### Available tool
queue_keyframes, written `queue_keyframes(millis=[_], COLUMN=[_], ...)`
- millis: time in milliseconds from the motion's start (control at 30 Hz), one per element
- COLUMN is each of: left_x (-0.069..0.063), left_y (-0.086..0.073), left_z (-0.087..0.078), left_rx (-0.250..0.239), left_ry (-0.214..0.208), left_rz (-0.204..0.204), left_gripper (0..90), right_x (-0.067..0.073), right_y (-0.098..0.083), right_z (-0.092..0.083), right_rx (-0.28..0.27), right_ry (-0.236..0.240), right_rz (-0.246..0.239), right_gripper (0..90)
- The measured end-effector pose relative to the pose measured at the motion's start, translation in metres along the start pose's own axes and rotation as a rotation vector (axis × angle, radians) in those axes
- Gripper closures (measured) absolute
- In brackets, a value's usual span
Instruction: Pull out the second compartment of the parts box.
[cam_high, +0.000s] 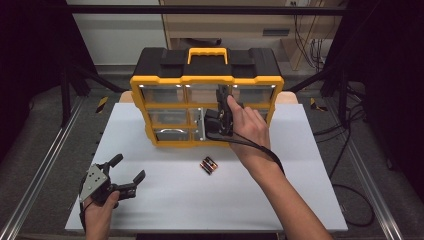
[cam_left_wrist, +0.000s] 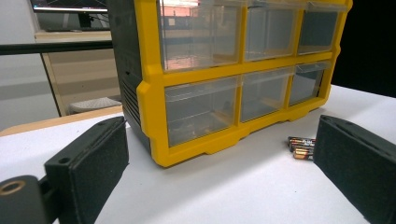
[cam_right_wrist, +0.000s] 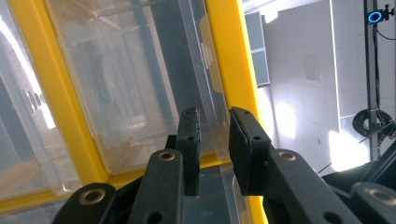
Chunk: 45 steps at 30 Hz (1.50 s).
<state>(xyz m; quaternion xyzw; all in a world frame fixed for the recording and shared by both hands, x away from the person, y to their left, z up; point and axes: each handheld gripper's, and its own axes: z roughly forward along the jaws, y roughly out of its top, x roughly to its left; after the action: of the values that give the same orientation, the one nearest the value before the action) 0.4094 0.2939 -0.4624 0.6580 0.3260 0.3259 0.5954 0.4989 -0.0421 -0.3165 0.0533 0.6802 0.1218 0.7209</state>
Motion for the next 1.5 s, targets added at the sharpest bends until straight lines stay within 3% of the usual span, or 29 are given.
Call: queue_keyframes(millis=[500, 667, 967, 1500], left_x=[0.001, 0.001, 0.001, 0.002], left_y=[0.0, 0.0, 0.0, 0.0], left_z=[-0.001, -0.001, 0.0, -0.001], left_rx=[-0.001, -0.001, 0.002, 0.003], left_ry=[0.001, 0.002, 0.0, 0.002], left_rz=[0.0, -0.001, 0.002, 0.003], left_gripper=[3.2, 3.2, 3.2, 3.2], right_x=[0.006, 0.008, 0.007, 0.009], right_y=[0.002, 0.003, 0.004, 0.005], right_z=[0.002, 0.003, 0.001, -0.022], right_rx=[0.018, 0.027, 0.031, 0.008], right_ry=[-0.05, -0.07, -0.069, -0.073], right_rz=[-0.046, -0.084, -0.085, -0.101], right_gripper=[78.3, 80.1, 81.6, 81.6])
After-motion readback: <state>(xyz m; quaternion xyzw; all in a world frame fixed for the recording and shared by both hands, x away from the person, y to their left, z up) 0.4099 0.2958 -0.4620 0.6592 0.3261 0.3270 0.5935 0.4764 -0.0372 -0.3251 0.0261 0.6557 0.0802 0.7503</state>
